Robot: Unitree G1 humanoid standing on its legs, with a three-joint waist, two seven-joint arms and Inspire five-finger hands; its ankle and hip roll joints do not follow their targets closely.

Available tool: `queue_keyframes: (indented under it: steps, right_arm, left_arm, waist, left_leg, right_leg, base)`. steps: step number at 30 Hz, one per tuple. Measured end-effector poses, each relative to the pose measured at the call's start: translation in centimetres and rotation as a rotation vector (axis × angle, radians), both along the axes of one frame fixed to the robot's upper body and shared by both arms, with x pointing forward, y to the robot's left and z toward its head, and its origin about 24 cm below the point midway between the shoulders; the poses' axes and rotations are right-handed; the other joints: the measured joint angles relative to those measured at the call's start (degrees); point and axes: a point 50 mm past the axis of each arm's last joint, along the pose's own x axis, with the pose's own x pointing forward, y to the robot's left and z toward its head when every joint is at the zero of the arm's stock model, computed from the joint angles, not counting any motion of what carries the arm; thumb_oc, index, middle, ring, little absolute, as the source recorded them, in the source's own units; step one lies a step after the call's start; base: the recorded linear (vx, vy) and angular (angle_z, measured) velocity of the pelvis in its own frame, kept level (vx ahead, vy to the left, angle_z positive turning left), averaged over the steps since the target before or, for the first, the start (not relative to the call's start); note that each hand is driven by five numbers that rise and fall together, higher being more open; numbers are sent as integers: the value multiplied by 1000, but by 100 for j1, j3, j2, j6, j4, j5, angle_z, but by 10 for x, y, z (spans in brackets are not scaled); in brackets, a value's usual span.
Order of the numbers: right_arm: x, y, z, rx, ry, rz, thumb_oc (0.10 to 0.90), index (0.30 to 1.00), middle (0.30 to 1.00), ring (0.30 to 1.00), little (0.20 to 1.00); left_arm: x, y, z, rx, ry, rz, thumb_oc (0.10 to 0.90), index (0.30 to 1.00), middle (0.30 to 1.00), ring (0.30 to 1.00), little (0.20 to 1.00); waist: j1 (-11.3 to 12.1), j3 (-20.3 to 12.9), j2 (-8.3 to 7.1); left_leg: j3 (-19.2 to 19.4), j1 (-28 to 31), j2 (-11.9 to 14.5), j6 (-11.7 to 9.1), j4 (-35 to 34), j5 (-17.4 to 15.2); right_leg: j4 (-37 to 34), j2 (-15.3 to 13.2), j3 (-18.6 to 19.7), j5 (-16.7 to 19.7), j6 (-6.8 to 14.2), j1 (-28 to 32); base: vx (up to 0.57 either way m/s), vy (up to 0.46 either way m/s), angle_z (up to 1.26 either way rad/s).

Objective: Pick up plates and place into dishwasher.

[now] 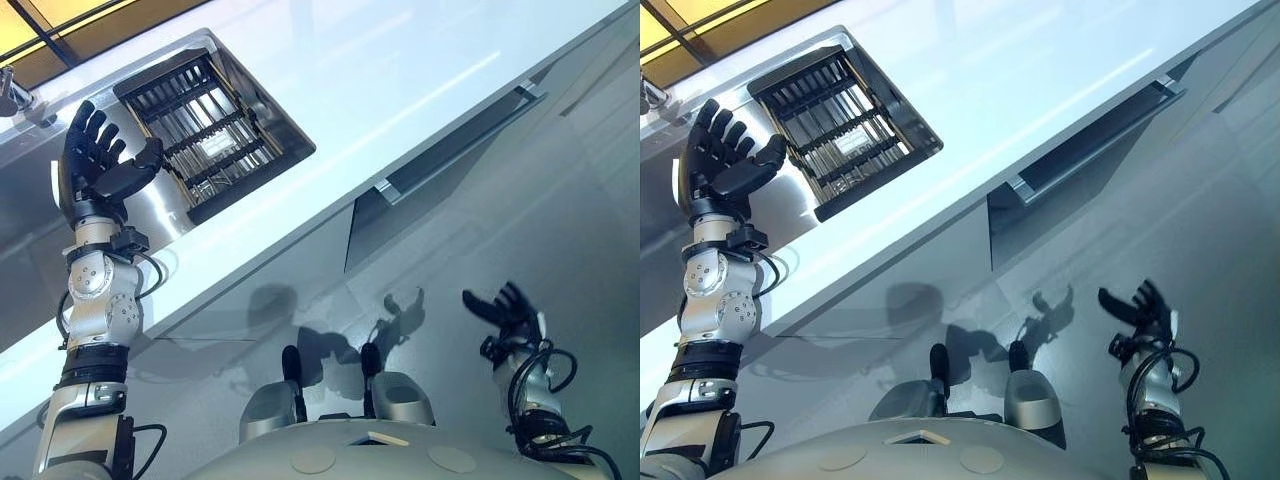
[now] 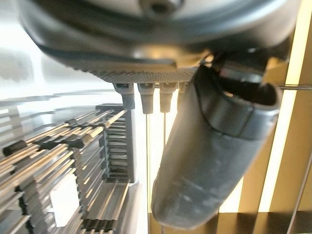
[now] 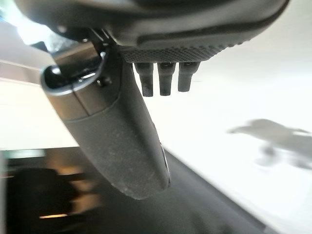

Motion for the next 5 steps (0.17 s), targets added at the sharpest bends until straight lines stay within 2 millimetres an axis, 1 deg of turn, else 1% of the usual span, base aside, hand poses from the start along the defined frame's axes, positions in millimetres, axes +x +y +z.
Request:
queue_keyframes:
  steps: [3,5]
  right_arm:
    - [-18,5,-16,43,96,28,800,900,900,900,900]
    - [-26,7,-23,59,146,48,800,900,900,900,900]
  left_arm:
    - [1,-2,-2,-4,17,-17,800,900,900,900,900]
    - [2,-2,-2,-5,19,-23,800,900,900,900,900]
  waist:
    - [52,-225,-43]
    - [98,-333,-68]
  left_leg:
    - [-11,13,-1,0,-2,0]
    - [-23,17,-2,1,-2,0]
  right_leg:
    - [-2,-1,-8,-5,6,13]
    - [-3,-1,-15,-10,12,30]
  base:
    - [24,-37,1]
    - [0,0,0]
